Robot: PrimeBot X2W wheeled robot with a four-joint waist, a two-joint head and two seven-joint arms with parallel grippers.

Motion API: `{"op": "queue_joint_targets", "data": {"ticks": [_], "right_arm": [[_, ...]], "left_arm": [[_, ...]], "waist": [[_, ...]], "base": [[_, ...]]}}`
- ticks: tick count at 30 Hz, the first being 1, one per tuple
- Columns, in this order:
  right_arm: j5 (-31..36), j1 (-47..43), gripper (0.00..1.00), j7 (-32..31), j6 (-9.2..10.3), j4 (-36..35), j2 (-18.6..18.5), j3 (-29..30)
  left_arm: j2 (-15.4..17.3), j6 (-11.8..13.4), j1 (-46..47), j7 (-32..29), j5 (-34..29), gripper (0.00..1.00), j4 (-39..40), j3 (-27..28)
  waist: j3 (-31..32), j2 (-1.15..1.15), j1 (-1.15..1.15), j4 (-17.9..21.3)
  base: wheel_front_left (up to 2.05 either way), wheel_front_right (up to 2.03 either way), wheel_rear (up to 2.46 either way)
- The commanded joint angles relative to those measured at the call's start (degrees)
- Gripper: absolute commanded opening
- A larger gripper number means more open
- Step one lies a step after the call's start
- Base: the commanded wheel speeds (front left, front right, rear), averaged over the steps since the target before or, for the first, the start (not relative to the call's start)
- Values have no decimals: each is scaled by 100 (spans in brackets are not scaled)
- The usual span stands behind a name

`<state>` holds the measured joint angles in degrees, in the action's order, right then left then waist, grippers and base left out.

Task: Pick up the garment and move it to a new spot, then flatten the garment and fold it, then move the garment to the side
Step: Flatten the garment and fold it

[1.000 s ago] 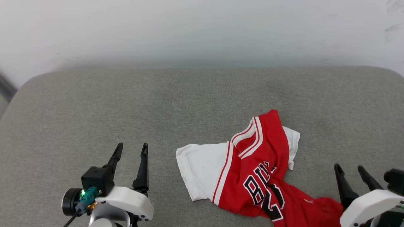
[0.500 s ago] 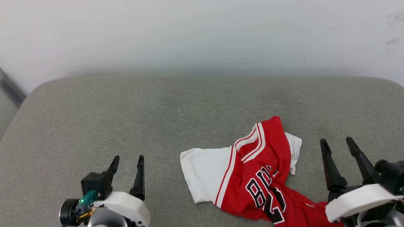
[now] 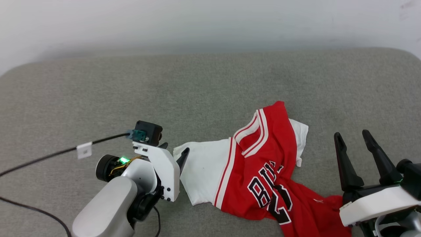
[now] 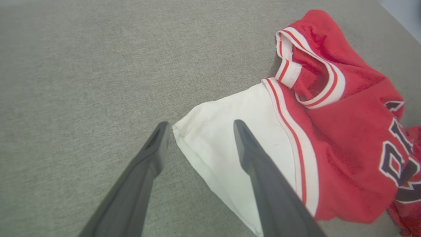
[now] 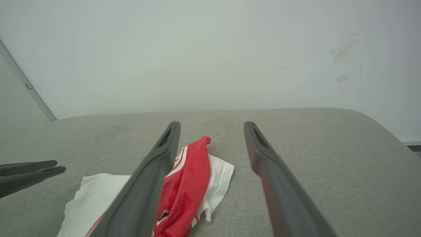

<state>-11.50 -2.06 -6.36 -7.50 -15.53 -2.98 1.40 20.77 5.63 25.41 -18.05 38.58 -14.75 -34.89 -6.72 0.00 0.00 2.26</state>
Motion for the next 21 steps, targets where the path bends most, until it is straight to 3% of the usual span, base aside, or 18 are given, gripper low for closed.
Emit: {"op": "queue_joint_targets", "data": {"ticks": [1, 13, 14, 15, 16, 21], "right_arm": [[-51, 86, 100, 36, 2, -18, 16, 2], [-182, 211, 100, 154, 2, 168, 16, -78], [-176, 223, 100, 154, 2, 183, 16, -83], [-176, 233, 100, 152, 2, 194, 16, -87], [-176, 242, 100, 146, 2, 207, 16, -88], [-235, 217, 100, 61, 2, 307, 16, -44]], "left_arm": [[6, -115, 197, -354, 32, 100, -197, -138], [-73, -591, 505, -1739, 193, 100, -1254, -755], [-99, -648, 488, -1811, 231, 49, -1311, -800], [-117, -696, 485, -1780, 229, 5, -1323, -811], [-134, -720, 493, -1733, 248, 0, -1342, -802], [-44, -566, 544, -1050, 79, 0, -1225, -605]], "waist": [[-242, 0, 0, 136], [-579, 0, 0, 338], [-579, 0, 0, 345], [-574, 0, 0, 348], [-566, 0, 0, 348], [-438, 0, 0, 278]], "base": [[0, 0, 0], [0, 0, 0], [0, 0, 0], [0, 0, 0], [0, 0, 0], [0, 0, 0]]}}
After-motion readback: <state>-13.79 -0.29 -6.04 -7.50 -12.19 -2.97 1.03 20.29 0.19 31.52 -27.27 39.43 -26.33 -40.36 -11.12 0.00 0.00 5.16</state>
